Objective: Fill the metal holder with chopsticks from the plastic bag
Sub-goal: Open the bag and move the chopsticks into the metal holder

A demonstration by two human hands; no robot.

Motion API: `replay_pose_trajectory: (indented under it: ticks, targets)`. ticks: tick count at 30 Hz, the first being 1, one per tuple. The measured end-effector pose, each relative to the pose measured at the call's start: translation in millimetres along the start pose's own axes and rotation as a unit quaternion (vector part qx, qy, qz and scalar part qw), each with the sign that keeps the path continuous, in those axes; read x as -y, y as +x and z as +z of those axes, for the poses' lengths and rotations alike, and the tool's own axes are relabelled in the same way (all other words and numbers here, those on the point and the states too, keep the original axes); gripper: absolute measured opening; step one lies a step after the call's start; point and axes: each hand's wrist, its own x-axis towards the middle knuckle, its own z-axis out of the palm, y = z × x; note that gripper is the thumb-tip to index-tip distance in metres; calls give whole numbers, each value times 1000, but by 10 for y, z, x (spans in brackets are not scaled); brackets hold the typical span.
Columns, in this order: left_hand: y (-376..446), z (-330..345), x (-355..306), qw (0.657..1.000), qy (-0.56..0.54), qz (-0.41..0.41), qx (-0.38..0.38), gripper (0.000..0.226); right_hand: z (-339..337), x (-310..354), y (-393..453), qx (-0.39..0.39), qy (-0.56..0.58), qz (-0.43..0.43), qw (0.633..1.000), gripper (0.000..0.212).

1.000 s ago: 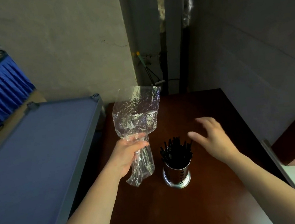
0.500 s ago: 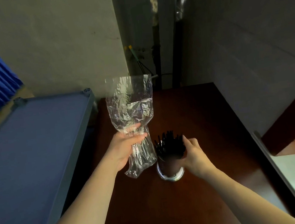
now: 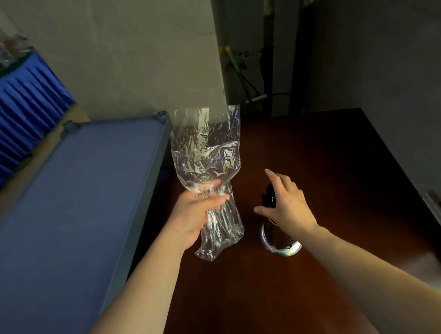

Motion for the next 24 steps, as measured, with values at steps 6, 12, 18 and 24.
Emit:
replay_pose_trajectory:
  ticks: [6, 12, 18, 24]
  targets:
    - [1, -66, 82, 1000, 2, 7, -5, 40, -69, -79, 158, -31, 24, -44, 998, 31]
    - [32, -53, 90, 1000, 5, 6, -1, 41, -138, -142, 200, -44, 98, -13, 994, 16]
    - [61, -2, 79, 1000, 3, 7, 22, 41, -185, -169, 148, -36, 71, -3, 997, 34]
    - [109, 13, 72, 995, -31, 15, 90, 54, -325, 52, -1, -140, 69, -84, 984, 42]
